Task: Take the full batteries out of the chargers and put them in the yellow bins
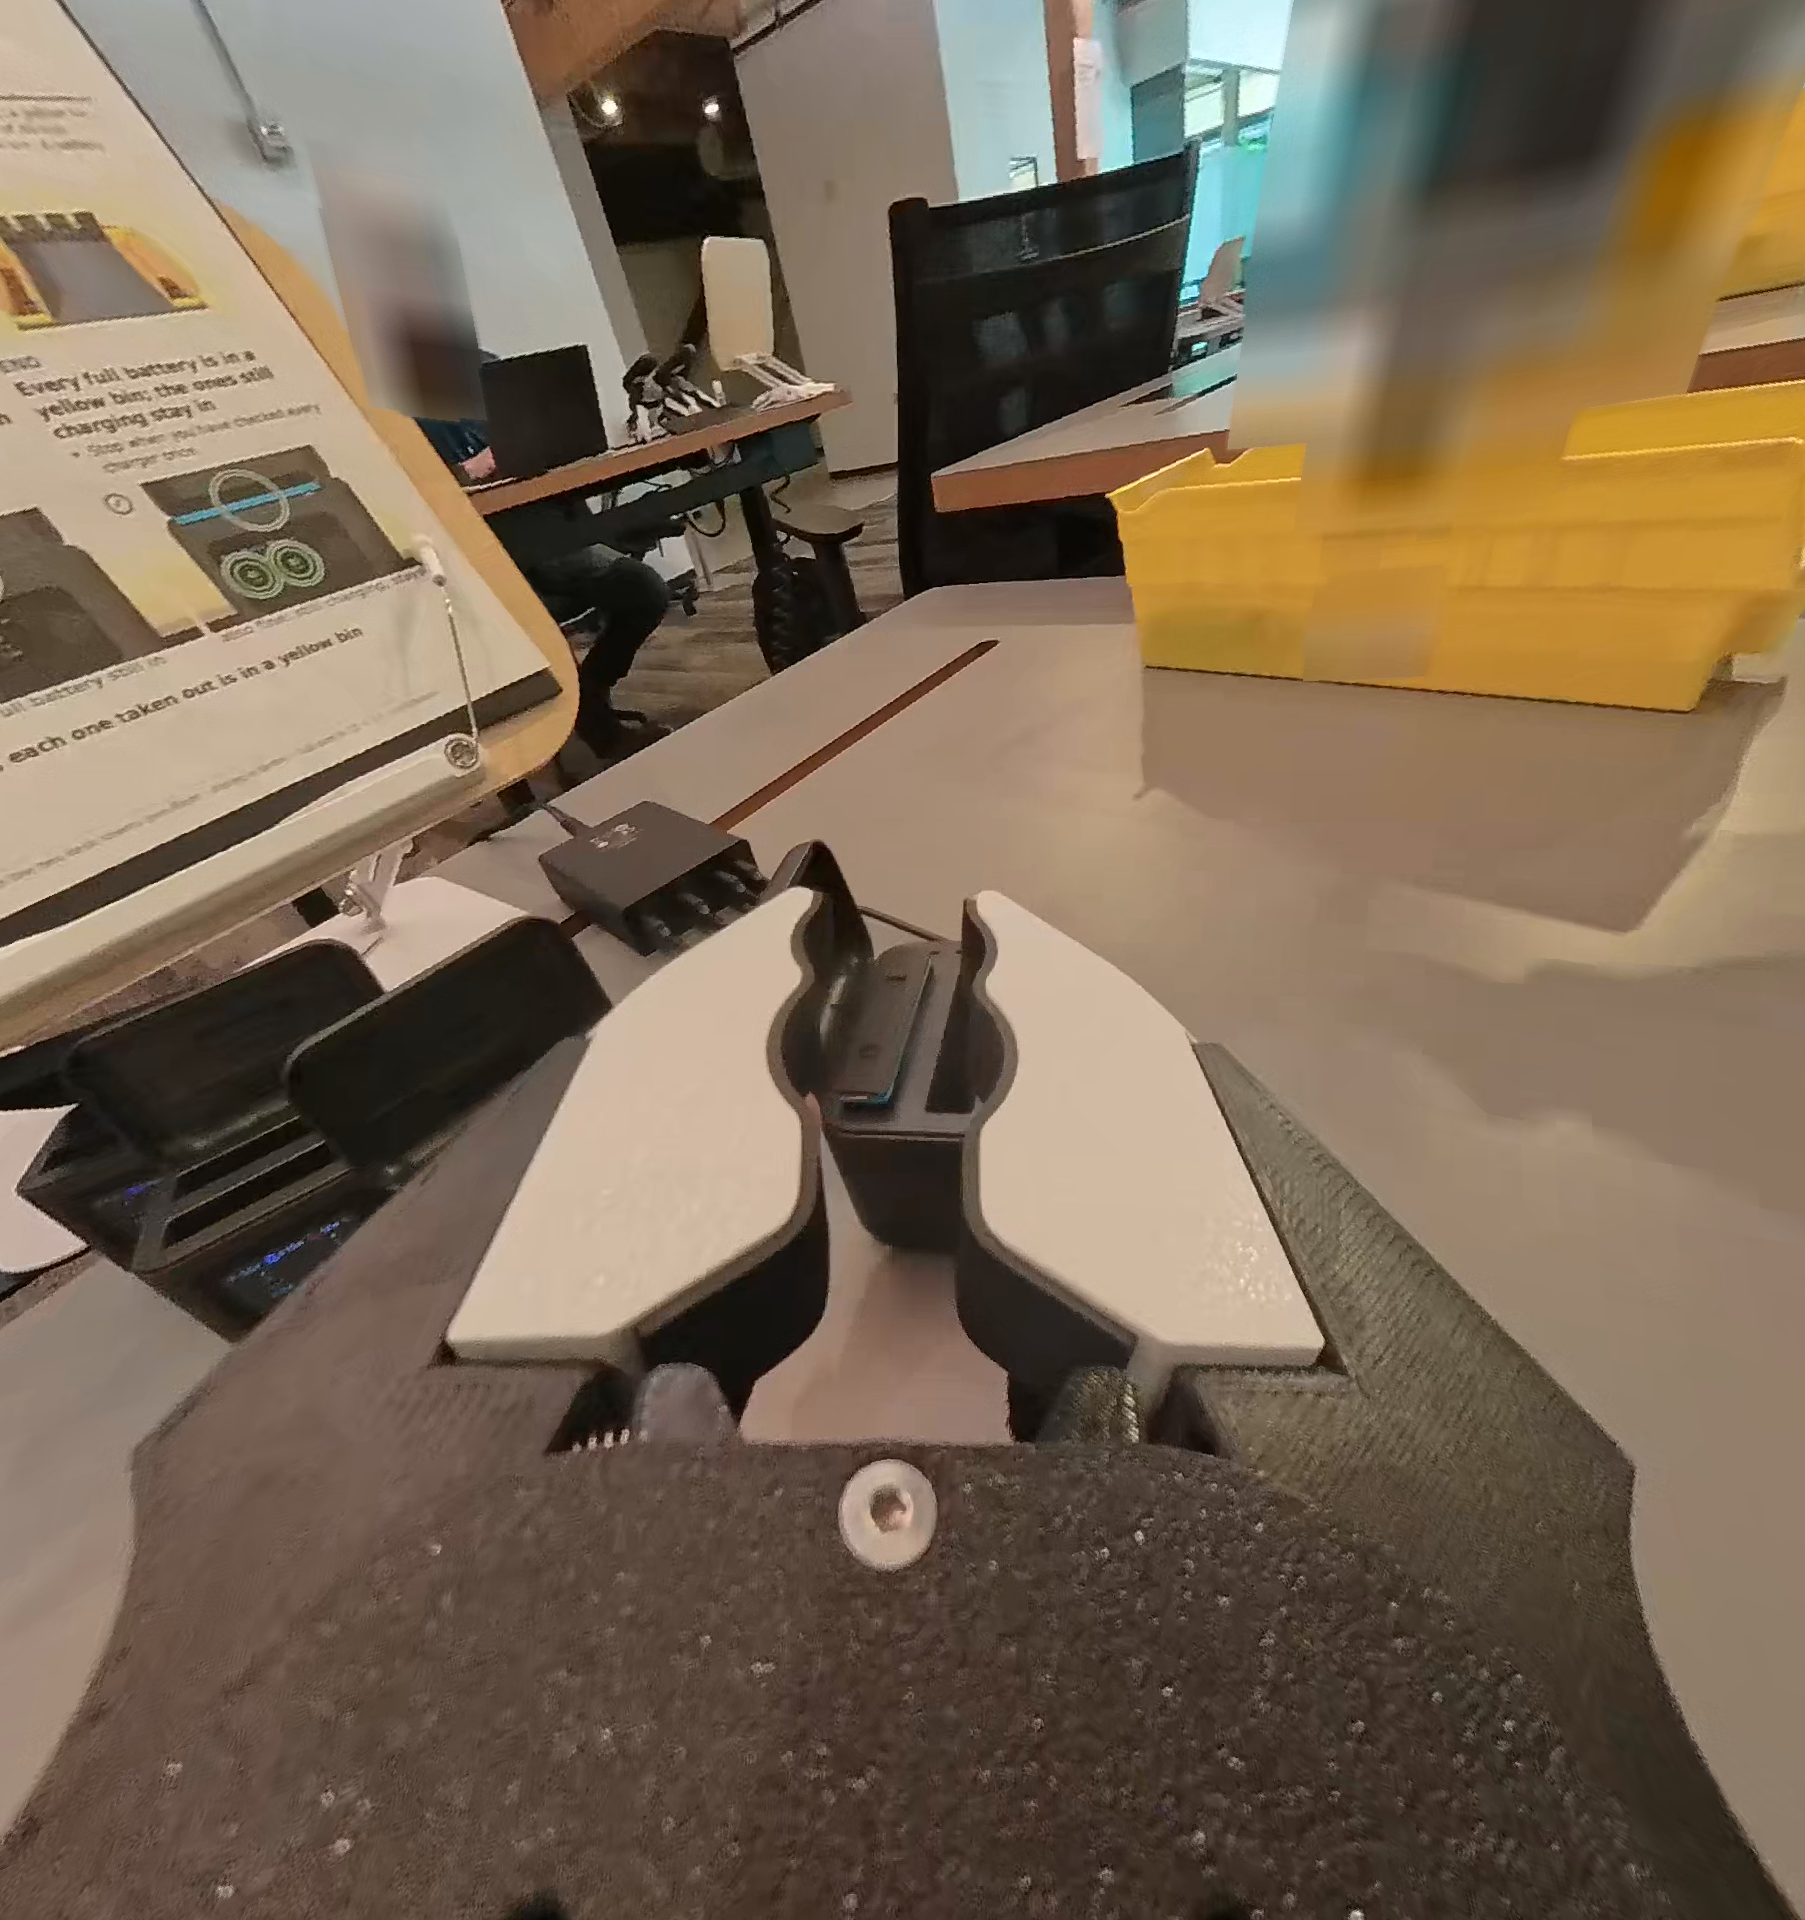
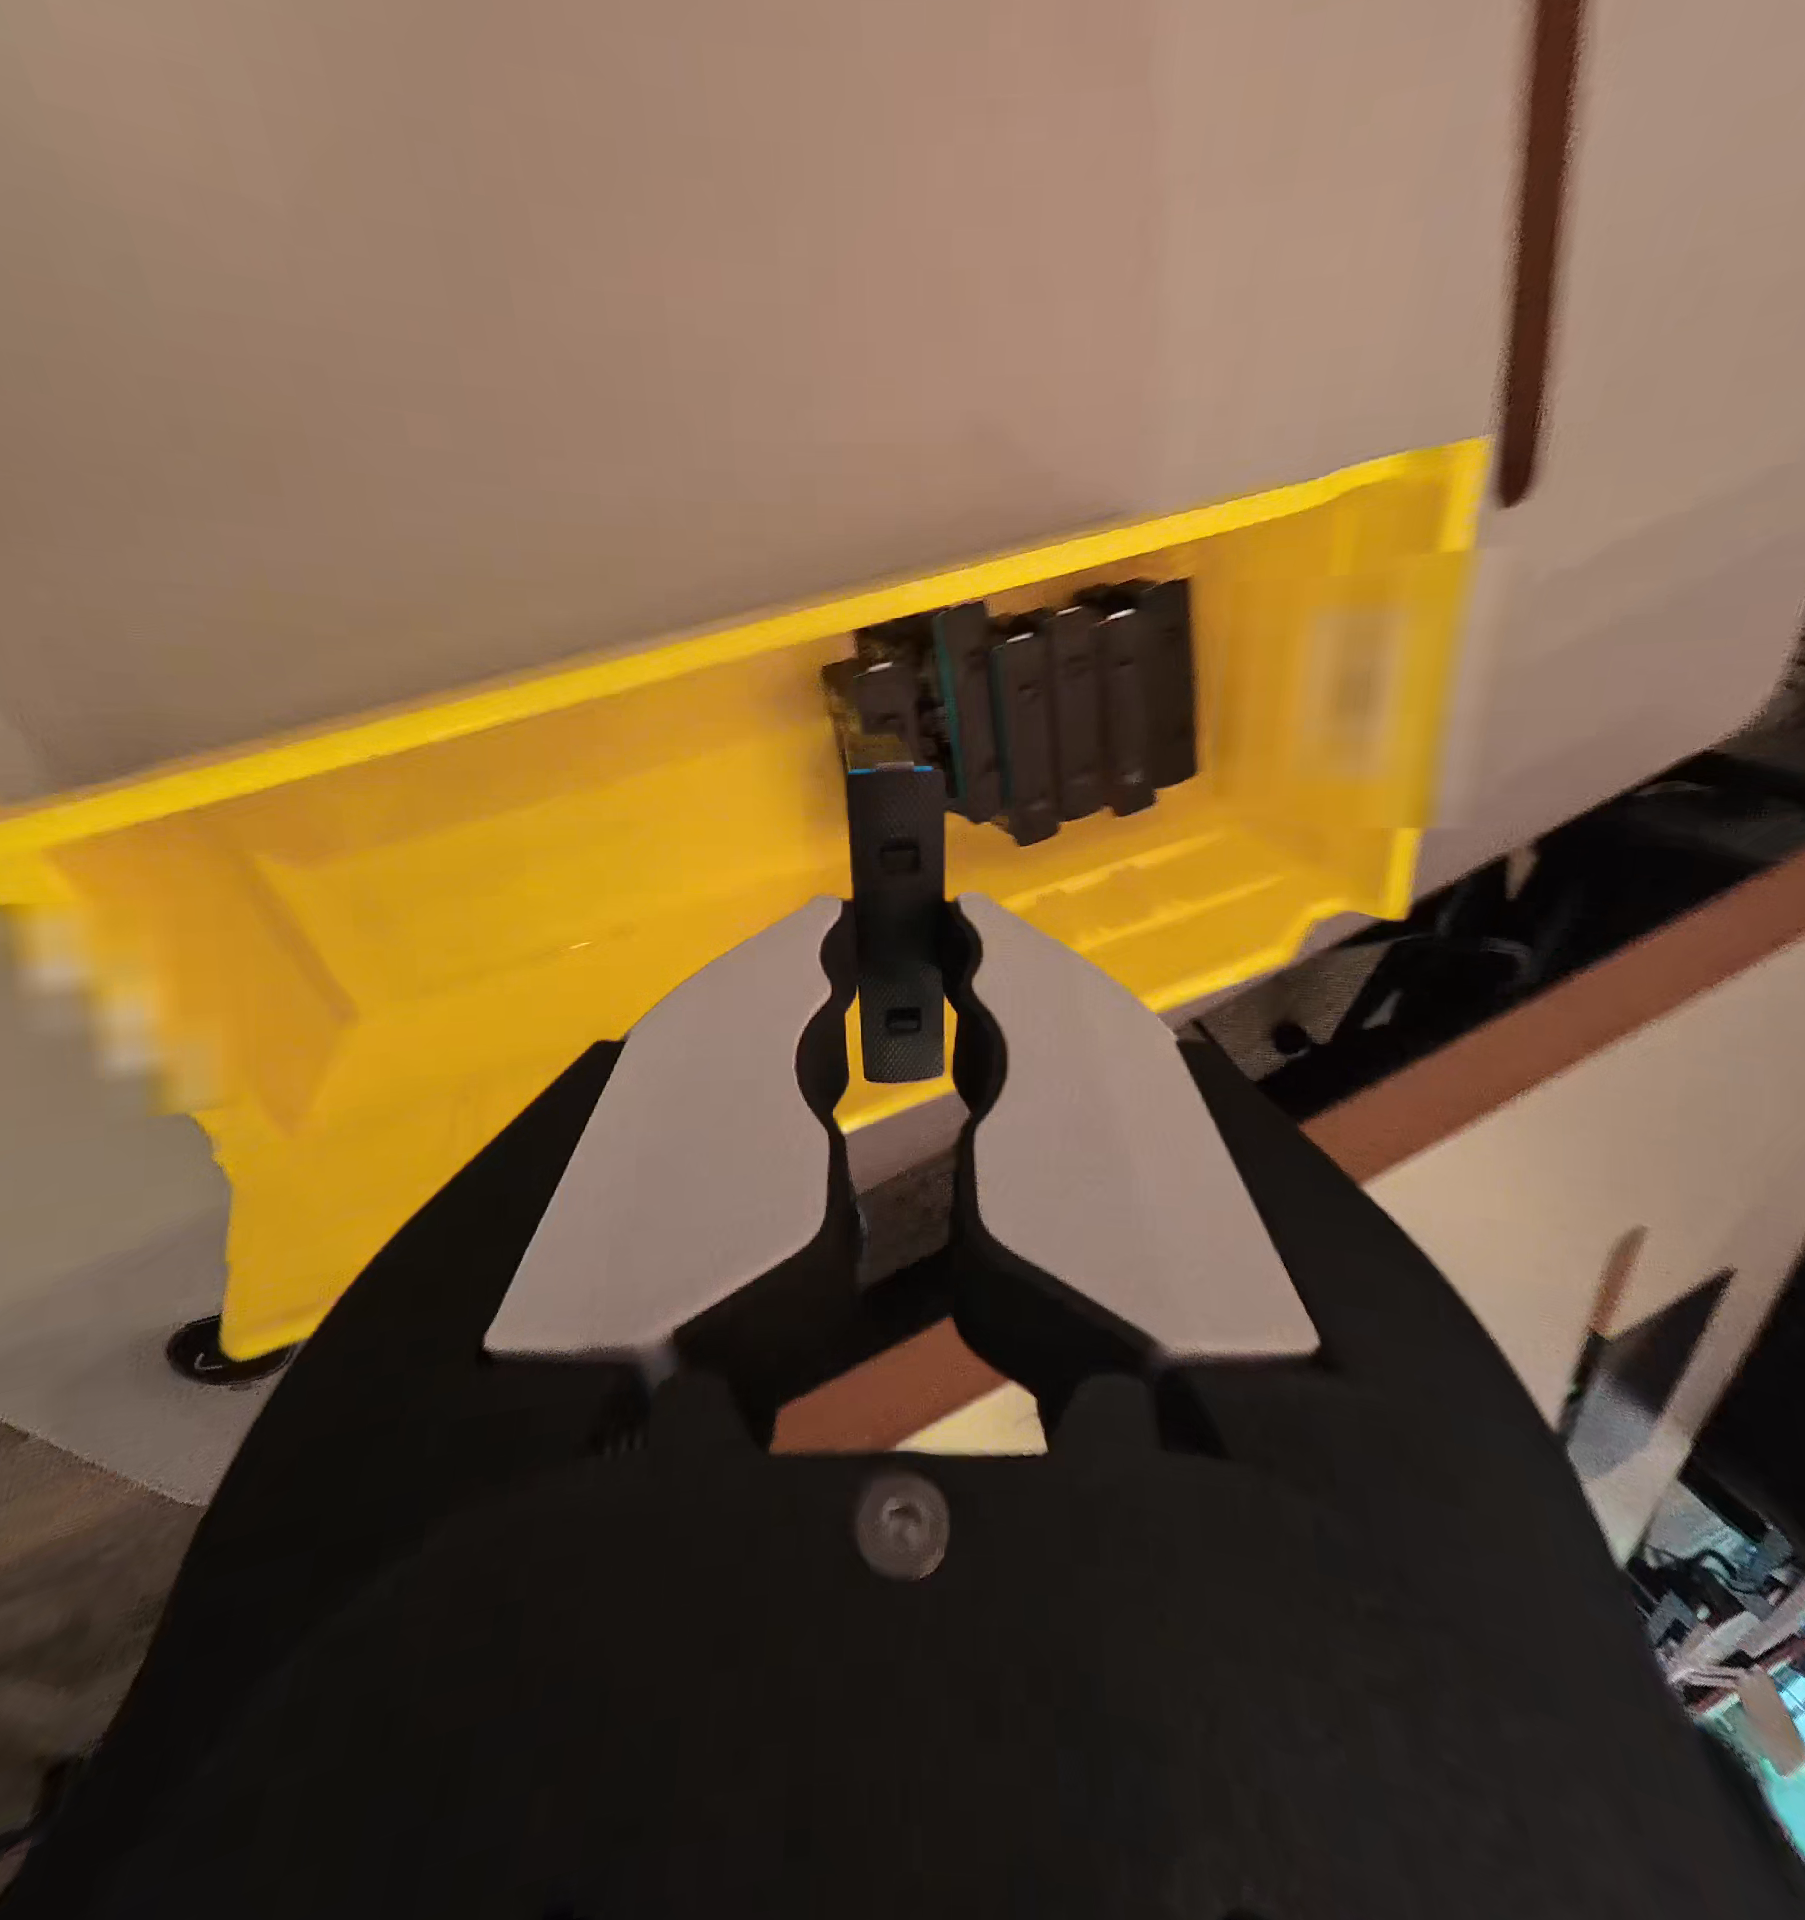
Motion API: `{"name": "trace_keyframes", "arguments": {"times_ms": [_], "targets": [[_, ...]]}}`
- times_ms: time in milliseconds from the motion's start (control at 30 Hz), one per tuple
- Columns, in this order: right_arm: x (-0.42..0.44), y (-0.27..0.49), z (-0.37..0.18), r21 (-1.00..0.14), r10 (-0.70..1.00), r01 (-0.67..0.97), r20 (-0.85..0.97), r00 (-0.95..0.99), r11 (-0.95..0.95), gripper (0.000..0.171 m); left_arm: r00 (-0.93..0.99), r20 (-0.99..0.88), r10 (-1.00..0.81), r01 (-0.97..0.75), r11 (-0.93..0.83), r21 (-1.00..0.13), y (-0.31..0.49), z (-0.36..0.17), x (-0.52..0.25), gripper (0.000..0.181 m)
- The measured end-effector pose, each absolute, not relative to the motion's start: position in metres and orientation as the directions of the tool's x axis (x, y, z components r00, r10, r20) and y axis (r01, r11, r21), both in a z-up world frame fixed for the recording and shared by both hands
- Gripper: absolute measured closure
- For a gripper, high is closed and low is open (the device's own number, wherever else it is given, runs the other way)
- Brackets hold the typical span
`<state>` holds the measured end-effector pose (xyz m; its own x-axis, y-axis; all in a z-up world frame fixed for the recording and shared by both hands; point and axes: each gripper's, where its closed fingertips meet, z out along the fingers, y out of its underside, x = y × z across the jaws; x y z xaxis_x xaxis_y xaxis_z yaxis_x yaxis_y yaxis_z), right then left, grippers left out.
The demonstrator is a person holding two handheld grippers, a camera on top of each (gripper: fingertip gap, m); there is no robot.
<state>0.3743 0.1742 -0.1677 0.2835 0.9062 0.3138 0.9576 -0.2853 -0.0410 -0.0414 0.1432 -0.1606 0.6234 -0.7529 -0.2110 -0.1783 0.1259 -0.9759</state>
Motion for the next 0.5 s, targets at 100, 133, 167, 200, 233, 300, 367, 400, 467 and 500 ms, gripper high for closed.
{"name": "trace_keyframes", "arguments": {"times_ms": [100,133,167,200,233,300,367,400,467,500], "targets": [[0.377,0.172,-0.200,-0.005,0.927,0.964,0.274,0.257,-0.266,0.156,0.640,-0.216,-0.738,-0.191,0.120,-0.974,0.147,-0.165,-0.045,0.158],[0.378,0.173,-0.208,0.010,0.931,0.966,0.268,0.246,-0.258,0.156,0.646,-0.218,-0.732,-0.196,0.118,-0.974,0.149,-0.166,-0.046,0.158],[0.379,0.173,-0.215,0.022,0.936,0.968,0.259,0.237,-0.251,0.156,0.651,-0.221,-0.726,-0.198,0.119,-0.973,0.150,-0.167,-0.048,0.158],[0.379,0.173,-0.221,0.031,0.941,0.969,0.249,0.229,-0.244,0.156,0.654,-0.220,-0.724,-0.199,0.117,-0.973,0.151,-0.167,-0.049,0.158],[0.380,0.173,-0.227,0.039,0.945,0.970,0.238,0.224,-0.240,0.156,0.659,-0.218,-0.720,-0.199,0.114,-0.973,0.152,-0.167,-0.050,0.157],[0.382,0.174,-0.235,0.066,0.950,0.970,0.228,0.214,-0.234,0.156,0.667,-0.219,-0.712,-0.200,0.112,-0.973,0.154,-0.168,-0.053,0.157],[0.383,0.176,-0.242,0.085,0.952,0.971,0.231,0.201,-0.225,0.156,0.670,-0.218,-0.709,-0.202,0.108,-0.973,0.155,-0.169,-0.054,0.157],[0.383,0.176,-0.245,0.091,0.953,0.970,0.227,0.198,-0.223,0.156,0.671,-0.217,-0.709,-0.203,0.106,-0.973,0.156,-0.170,-0.055,0.157],[0.384,0.176,-0.249,0.108,0.954,0.970,0.233,0.188,-0.217,0.156,0.671,-0.219,-0.708,-0.208,0.103,-0.973,0.156,-0.171,-0.055,0.157],[0.385,0.177,-0.249,0.109,0.953,0.971,0.242,0.181,-0.212,0.156,0.670,-0.222,-0.708,-0.212,0.104,-0.972,0.156,-0.172,-0.055,0.157]]}}
